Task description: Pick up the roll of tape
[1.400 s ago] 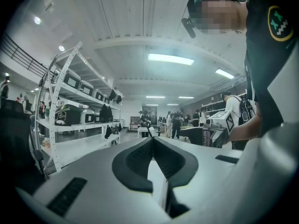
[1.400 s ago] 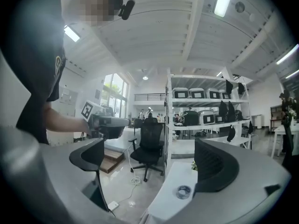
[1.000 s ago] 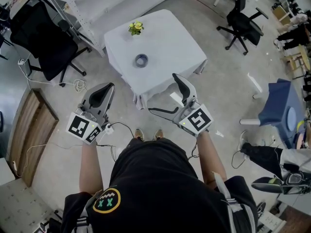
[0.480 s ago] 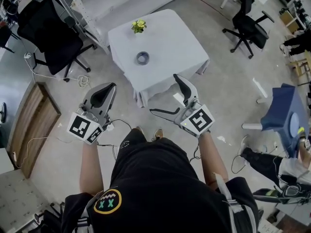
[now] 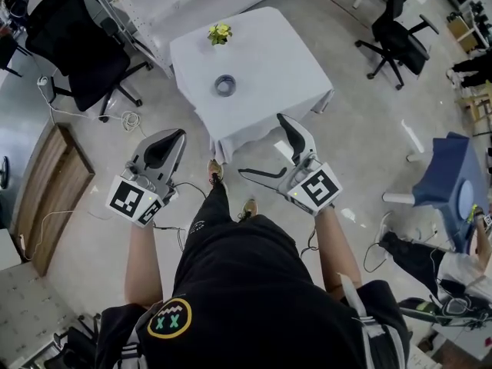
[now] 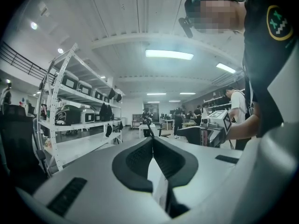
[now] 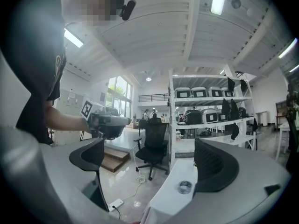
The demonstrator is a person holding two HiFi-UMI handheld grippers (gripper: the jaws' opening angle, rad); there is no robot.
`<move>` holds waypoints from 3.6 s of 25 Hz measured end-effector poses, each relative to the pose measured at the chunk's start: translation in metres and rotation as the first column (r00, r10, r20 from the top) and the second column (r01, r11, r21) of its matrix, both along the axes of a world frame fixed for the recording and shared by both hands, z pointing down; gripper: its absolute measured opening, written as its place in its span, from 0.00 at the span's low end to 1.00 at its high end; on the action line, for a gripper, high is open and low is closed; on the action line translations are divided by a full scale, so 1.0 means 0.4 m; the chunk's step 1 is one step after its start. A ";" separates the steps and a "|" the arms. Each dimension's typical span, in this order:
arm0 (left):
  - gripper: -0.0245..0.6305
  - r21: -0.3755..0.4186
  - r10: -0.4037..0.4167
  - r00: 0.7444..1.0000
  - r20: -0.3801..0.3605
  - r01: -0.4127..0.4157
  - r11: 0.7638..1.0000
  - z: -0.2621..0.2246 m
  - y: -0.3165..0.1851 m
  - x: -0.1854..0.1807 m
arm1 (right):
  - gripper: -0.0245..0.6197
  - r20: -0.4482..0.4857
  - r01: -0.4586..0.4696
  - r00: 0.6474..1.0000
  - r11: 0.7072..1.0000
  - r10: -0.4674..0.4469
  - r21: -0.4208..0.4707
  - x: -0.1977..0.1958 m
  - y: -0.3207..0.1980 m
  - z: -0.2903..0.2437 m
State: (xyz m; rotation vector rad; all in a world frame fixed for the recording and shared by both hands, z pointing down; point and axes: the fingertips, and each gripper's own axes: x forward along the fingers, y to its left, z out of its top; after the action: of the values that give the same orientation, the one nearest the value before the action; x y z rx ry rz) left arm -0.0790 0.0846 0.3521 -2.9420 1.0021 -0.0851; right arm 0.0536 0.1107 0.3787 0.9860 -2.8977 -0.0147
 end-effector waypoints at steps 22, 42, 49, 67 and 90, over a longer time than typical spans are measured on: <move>0.07 0.017 0.133 0.989 -0.058 -0.132 0.991 0.065 -0.487 -0.097 | 0.97 -0.120 -0.095 0.989 0.993 0.086 -0.069 -0.111 -0.487 0.101; 0.07 0.009 0.134 0.991 -0.025 -0.134 0.991 0.077 -0.633 -0.050 | 0.97 -0.299 0.015 0.951 0.978 -0.078 -0.209 -0.154 -0.673 0.305; 0.07 -0.001 0.091 0.996 -0.002 -0.091 0.996 0.079 -0.642 -0.041 | 0.97 -0.399 0.103 0.888 0.945 -0.227 -0.309 -0.176 -0.738 0.473; 0.07 -0.021 -0.014 0.999 0.036 0.015 1.000 0.081 -0.683 -0.095 | 0.97 -0.655 0.135 0.522 0.811 -0.547 -0.570 -0.189 -0.788 0.981; 0.07 -0.063 -0.081 0.994 0.066 0.086 0.994 0.106 -0.707 -0.134 | 0.90 -0.727 0.149 0.183 0.749 -0.662 -0.645 -0.211 -0.760 1.184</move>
State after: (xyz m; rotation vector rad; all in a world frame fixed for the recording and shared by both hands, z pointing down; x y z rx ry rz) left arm -0.1328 -0.1980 0.3945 -2.9344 1.1347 -0.2165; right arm -0.0310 -0.1932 0.8525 -0.0802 -1.7357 0.0231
